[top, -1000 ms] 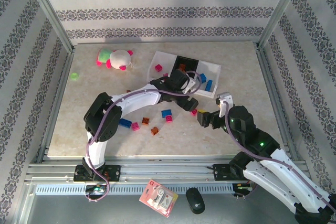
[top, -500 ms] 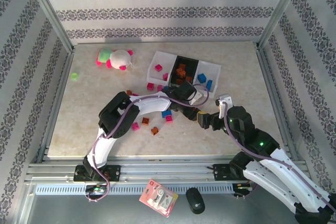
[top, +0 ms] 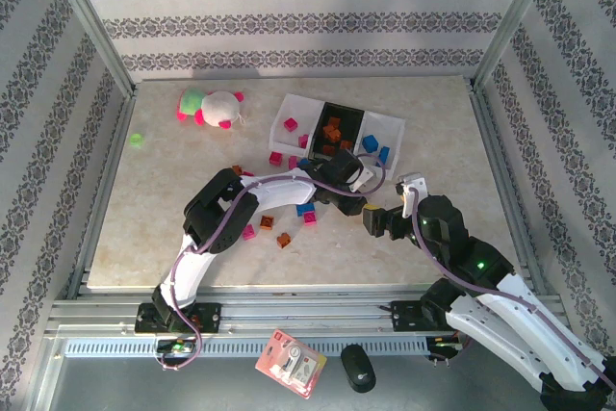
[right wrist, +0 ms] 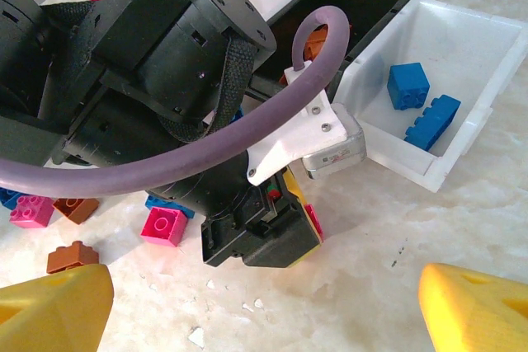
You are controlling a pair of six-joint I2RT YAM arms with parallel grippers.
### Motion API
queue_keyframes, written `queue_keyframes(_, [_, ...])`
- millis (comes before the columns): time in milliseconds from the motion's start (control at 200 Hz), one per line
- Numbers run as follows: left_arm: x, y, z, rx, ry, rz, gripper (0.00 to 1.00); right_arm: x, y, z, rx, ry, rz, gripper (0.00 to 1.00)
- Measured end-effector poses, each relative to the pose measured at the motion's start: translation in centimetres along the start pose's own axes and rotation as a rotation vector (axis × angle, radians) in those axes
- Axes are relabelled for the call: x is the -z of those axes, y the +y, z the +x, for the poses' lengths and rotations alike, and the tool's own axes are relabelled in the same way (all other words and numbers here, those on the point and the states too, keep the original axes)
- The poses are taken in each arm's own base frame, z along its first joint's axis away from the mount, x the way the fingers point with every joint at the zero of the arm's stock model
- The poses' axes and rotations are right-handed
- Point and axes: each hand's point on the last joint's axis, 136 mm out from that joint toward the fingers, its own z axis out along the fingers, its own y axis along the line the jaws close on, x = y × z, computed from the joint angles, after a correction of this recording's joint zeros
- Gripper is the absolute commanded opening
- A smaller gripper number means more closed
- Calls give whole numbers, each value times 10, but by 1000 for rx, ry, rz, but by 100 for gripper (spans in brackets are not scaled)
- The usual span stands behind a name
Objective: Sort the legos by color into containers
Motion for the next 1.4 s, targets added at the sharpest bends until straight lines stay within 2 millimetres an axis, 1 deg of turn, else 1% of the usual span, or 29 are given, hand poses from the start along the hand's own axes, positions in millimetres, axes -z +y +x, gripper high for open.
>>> queue_keyframes(115, [4, 2, 0, 0, -4, -15, 31, 0, 0, 0, -2, 0, 0, 95])
queue_keyframes(185, [14, 4, 1, 5, -15, -37, 30, 0, 0, 0, -2, 1, 0, 95])
queue_keyframes(280, [38, 5, -4, 5, -52, -70, 30, -2, 1, 1, -1, 10, -6, 95])
queue_keyframes(425, [86, 7, -29, -3, -159, -126, 30, -12, 7, 6, 11, 48, -22, 95])
queue_keyframes(495, [106, 12, -40, 3, -208, -152, 30, -20, 10, 6, 16, 63, -28, 95])
queue_keyframes(550, [120, 22, -48, 13, -239, -177, 30, -26, 13, 4, 24, 72, -37, 95])
queue_keyframes(590, [127, 33, -52, 25, -255, -198, 30, -30, 17, 3, 34, 75, -45, 95])
queue_keyframes(665, [137, 63, -55, 59, -269, -248, 30, -36, 23, -2, 45, 75, -62, 95])
queue_keyframes(759, [146, 104, -52, 112, -271, -313, 30, -43, 29, -9, 47, 63, -79, 95])
queue_keyframes(864, [152, 141, -55, 155, -277, -364, 30, -48, 33, -14, 45, 51, -89, 95])
queue_keyframes(994, [152, 176, -68, 187, -294, -399, 31, -52, 34, -16, 45, 48, -93, 95])
queue_keyframes(1089, [143, 198, -76, 204, -295, -411, 31, -54, 35, -16, 45, 49, -92, 95])
queue_keyframes(1234, [123, 223, -77, 222, -273, -427, 33, -55, 35, -17, 46, 48, -93, 95])
queue_keyframes(1279, [118, 230, -76, 229, -265, -429, 36, -56, 35, -17, 46, 49, -93, 95])
queue_keyframes(1339, [113, 235, -75, 229, -258, -430, 45, -56, 35, -16, 46, 50, -92, 96])
queue_keyframes(1404, [113, 238, -74, 228, -254, -426, 56, -57, 35, -16, 46, 51, -92, 96])
